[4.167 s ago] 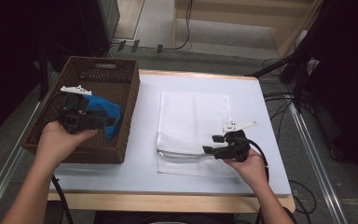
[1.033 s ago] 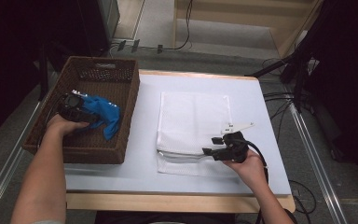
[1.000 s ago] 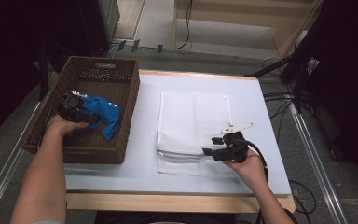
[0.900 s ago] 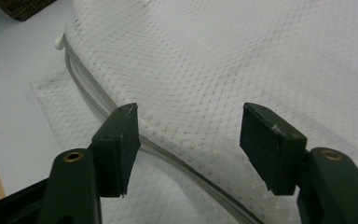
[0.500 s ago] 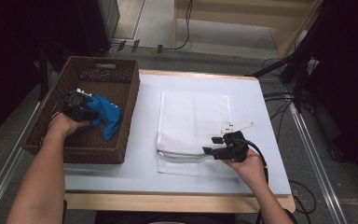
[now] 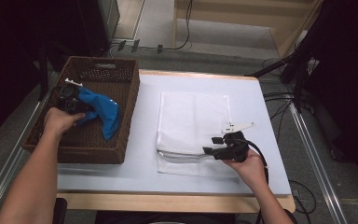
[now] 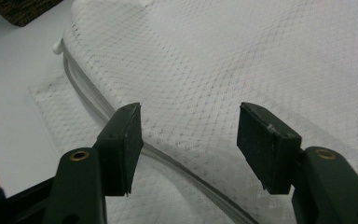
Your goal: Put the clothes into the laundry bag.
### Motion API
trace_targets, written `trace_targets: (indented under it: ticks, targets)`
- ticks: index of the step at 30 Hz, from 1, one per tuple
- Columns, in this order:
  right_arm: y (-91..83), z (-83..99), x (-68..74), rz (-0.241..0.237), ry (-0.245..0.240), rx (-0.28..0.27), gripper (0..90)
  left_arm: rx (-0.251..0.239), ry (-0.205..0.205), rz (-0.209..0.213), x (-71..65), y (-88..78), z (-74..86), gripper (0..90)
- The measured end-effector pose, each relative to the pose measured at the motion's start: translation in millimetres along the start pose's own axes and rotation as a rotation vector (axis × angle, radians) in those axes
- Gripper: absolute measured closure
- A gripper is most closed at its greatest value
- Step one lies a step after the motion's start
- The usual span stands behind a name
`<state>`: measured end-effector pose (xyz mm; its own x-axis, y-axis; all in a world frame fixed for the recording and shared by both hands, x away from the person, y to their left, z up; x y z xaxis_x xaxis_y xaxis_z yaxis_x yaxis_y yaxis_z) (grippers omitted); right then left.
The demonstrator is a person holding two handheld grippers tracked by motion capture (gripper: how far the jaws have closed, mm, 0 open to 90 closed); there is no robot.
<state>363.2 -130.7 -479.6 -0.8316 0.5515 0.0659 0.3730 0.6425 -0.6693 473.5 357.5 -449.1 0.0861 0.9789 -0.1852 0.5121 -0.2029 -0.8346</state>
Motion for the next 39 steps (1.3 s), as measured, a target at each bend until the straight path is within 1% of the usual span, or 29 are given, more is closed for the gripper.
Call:
trace_targets:
  ticks: [1,2,5,6,8,9,10,11,12,14,15,18,21,24,26,27,29,30,31,32,35,37,38,39]
  targets:
    - [0.0,-0.1,0.0,0.0,0.0,0.0,42.0,-0.003,0.006,0.017,-2.9,-1.5,-0.3,72.2]
    - [0.0,-0.1,0.1,0.0,0.001,0.0,42.0,0.011,0.034,0.063,-7.6,-3.2,0.6,72.4]
    - [0.4,-0.1,0.5,0.0,-0.001,0.001,42.3,0.038,0.059,0.109,-16.0,-7.2,1.6,72.6]
    - [0.9,-0.2,0.7,-0.003,-0.001,0.0,42.6,0.037,0.064,0.118,-17.6,-8.5,1.6,72.8]
    - [1.2,-0.3,1.1,-0.005,-0.005,0.0,42.9,0.036,0.055,0.141,-20.6,-11.6,1.2,72.8]
    - [0.9,-0.3,1.6,-0.006,-0.001,0.001,43.0,0.026,0.063,0.146,-22.0,-14.1,0.6,72.8]
    - [0.6,-0.4,1.5,-0.004,-0.005,-0.001,43.0,0.019,0.059,0.147,-22.7,-15.7,0.0,72.8]
    - [0.5,-0.5,1.5,-0.006,-0.008,-0.004,43.1,0.016,0.041,0.151,-23.3,-17.8,-1.1,72.7]
    - [0.0,-0.5,1.4,-0.006,-0.008,-0.005,43.2,0.015,0.031,0.166,-24.2,-20.7,-2.0,72.5]
    - [-0.6,-0.3,1.2,-0.006,-0.002,-0.004,43.3,0.005,0.041,0.178,-25.7,-24.7,-3.4,72.8]
    - [-0.6,-0.2,1.0,-0.007,0.0,-0.004,43.3,0.004,0.048,0.194,-26.8,-27.3,-4.4,73.1]
    - [-0.1,-0.2,1.0,-0.008,-0.001,-0.002,43.5,0.008,0.05,0.202,-29.8,-33.3,-7.3,74.1]
    - [0.4,-0.4,1.5,-0.011,-0.007,-0.005,43.7,0.008,0.057,0.223,-35.0,-42.3,-11.8,74.7]
    - [0.0,-0.6,1.6,-0.01,-0.008,-0.006,43.7,0.01,0.086,0.229,-41.6,-52.9,-15.9,74.8]
    - [-0.2,-0.3,1.6,-0.01,-0.006,-0.005,43.7,0.01,0.089,0.239,-44.8,-58.7,-18.3,75.0]
    - [-0.4,-0.3,1.7,-0.01,-0.004,-0.004,43.7,0.012,0.102,0.238,-45.9,-62.3,-19.5,75.1]
    - [-0.5,-0.6,1.7,-0.011,-0.009,-0.008,43.7,0.013,0.116,0.241,-48.6,-69.2,-21.4,75.3]
    - [-0.7,-0.9,1.8,-0.012,-0.009,-0.01,43.6,0.005,0.113,0.244,-50.5,-73.4,-22.4,75.4]
    - [-1.1,-1.4,2.0,-0.014,-0.007,-0.014,43.6,0.004,0.113,0.256,-51.5,-76.1,-22.6,75.5]
    - [-1.1,-1.7,1.9,-0.014,-0.007,-0.016,43.7,0.002,0.121,0.264,-52.6,-80.7,-22.9,75.4]
    - [-0.8,-2.8,2.3,-0.014,-0.008,-0.019,44.1,-0.011,0.123,0.274,-53.7,-90.2,-23.8,75.4]
    - [-0.8,-3.3,3.3,-0.017,-0.011,-0.018,46.3,-0.013,0.122,0.269,-53.3,-94.9,-24.5,75.4]
    - [-1.0,-3.3,3.9,-0.018,-0.013,-0.016,47.3,-0.016,0.117,0.272,-53.2,-98.3,-25.2,75.4]
    - [-0.9,-3.8,4.6,-0.02,-0.018,-0.019,50.1,-0.019,0.115,0.277,-53.5,-100.4,-25.5,75.4]
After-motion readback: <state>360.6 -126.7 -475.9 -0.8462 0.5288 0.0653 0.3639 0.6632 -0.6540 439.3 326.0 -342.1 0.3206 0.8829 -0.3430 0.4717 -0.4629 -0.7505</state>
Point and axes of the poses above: each handheld gripper's, and its own axes: y roughly forward along the jaws, z roughly out of its underside, x roughly to its left, the point moved 6 cm from there along y, roughly forward along the jaws, and after that the axes turned 11 degrees about -y, right-handed, at the moved point
